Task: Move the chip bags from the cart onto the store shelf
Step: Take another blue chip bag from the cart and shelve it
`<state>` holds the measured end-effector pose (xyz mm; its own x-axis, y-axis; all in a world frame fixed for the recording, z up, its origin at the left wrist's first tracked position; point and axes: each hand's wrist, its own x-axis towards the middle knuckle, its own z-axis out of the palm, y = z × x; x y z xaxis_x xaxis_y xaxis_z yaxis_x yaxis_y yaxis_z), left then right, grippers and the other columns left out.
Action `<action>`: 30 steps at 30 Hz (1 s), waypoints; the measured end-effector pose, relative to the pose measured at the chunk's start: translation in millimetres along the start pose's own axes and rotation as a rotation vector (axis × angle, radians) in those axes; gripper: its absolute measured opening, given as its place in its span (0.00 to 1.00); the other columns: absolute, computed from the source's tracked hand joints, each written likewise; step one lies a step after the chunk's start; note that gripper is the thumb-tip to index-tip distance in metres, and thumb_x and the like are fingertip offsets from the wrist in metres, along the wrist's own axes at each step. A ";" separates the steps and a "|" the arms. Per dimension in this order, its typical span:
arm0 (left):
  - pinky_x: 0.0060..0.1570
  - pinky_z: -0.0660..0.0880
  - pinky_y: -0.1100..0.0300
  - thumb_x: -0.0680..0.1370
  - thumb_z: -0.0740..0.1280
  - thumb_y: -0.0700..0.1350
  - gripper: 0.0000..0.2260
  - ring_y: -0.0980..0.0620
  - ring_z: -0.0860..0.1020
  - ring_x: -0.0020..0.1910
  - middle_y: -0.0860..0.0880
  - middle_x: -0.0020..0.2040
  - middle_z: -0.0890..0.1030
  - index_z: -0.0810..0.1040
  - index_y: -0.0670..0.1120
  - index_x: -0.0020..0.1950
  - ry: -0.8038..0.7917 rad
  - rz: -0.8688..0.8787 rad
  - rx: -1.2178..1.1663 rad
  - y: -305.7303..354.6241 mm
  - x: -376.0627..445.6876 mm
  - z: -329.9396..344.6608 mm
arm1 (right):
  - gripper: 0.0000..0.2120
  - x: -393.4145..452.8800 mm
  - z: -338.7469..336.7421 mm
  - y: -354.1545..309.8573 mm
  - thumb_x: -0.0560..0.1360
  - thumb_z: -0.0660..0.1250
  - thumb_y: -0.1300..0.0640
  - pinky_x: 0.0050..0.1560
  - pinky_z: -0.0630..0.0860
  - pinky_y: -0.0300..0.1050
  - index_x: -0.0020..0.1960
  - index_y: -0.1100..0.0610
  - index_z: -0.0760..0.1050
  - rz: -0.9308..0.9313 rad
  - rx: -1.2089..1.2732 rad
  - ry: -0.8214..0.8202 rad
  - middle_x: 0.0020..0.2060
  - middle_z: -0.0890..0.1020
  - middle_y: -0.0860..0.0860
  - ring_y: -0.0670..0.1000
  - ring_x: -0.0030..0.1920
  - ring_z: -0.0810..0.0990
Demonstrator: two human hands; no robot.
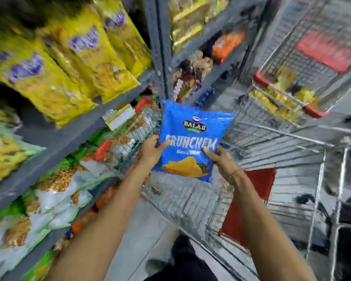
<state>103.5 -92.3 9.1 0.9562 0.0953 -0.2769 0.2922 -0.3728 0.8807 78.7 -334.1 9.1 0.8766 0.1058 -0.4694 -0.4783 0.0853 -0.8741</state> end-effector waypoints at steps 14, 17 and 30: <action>0.44 0.78 0.53 0.73 0.68 0.52 0.04 0.58 0.81 0.42 0.54 0.43 0.83 0.78 0.54 0.45 0.547 0.667 -0.120 254.6 -151.4 -220.3 | 0.21 -108.4 156.1 -284.6 0.65 0.75 0.44 0.53 0.79 0.47 0.53 0.53 0.80 -0.843 -0.002 -0.244 0.52 0.85 0.51 0.53 0.53 0.83; 0.43 0.78 0.59 0.74 0.68 0.49 0.04 0.67 0.79 0.37 0.53 0.43 0.83 0.78 0.52 0.47 0.633 0.744 -0.117 291.1 -166.5 -251.8 | 0.27 -118.3 190.3 -333.9 0.61 0.76 0.40 0.59 0.76 0.58 0.52 0.57 0.80 -0.953 0.062 -0.280 0.53 0.83 0.60 0.59 0.53 0.81; 0.35 0.63 0.52 0.76 0.64 0.56 0.17 0.43 0.69 0.35 0.41 0.36 0.69 0.71 0.41 0.42 0.999 0.545 0.119 364.3 -134.9 -366.6 | 0.27 -69.6 317.0 -467.6 0.66 0.72 0.37 0.32 0.51 0.50 0.31 0.54 0.60 -1.099 -0.094 -0.323 0.30 0.57 0.56 0.52 0.30 0.56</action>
<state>88.0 97.4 508.2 0.5590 0.5648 0.6070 -0.1190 -0.6699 0.7329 224.7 -67.3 490.2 0.7570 0.2704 0.5948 0.5543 0.2161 -0.8037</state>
